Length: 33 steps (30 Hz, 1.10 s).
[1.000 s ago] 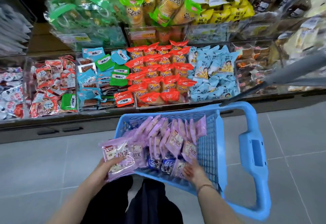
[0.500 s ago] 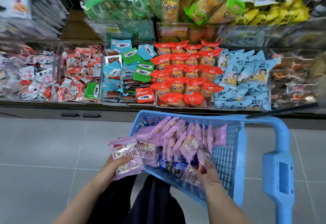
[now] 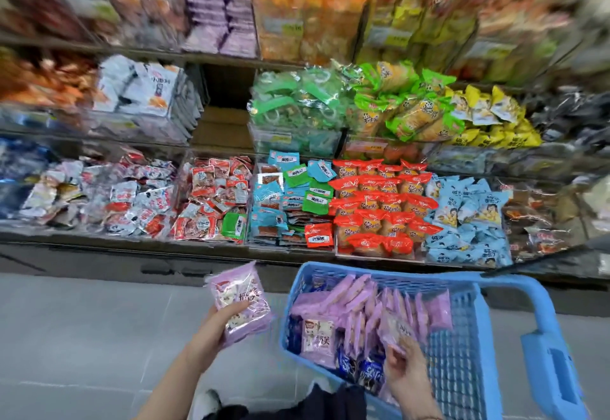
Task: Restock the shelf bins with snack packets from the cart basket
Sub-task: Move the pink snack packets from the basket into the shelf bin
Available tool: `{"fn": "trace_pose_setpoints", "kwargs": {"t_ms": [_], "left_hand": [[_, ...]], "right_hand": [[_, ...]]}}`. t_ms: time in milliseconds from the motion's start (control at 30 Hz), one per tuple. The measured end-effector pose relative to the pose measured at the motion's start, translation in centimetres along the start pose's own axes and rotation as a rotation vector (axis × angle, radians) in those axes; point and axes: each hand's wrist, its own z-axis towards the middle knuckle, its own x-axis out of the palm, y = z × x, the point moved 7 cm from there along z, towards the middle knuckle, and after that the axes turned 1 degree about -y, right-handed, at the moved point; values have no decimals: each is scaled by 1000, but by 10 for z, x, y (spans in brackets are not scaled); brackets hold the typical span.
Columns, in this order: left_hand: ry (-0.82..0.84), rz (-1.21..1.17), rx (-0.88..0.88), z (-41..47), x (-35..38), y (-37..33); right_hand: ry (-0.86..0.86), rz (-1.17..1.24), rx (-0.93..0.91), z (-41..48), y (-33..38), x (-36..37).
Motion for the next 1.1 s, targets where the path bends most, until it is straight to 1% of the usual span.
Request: {"fn": "trace_pose_setpoints", "kwargs": {"t_ms": [100,200,333,433,533,600,733,800,1000,1100], "left_hand": [[3,6,42,-8,-46,-21],[22,-12,89,-14,-96,-44],[14,-43,159,-18,-146,-80],[53,-86,200,-21,-172,-108],[107,-131,225,-19,-186,-134],[141,-152,235,-14,-192,-150],[92,-81,271,1,-204,-183],[102,-59,276,14,-207,-199],[142,-48,353,43,-196,-274],[139,-56,378,60,-188,-317]], "right_hand": [[47,-113,-29,-24,-32,46],[157,-241,-70,-50,-70,101],[300,-247,-111,-82,-106,167],[336,-234,-122,-99,-129,207],[398,-211,-124,-114,-140,244],[460,-245,-116,-124,-144,267],[546,-333,-103,-133,-145,311],[578,-395,-125,-129,-143,334],[564,-628,-293,-103,-125,412],[557,-709,-337,-88,-109,456]]}}
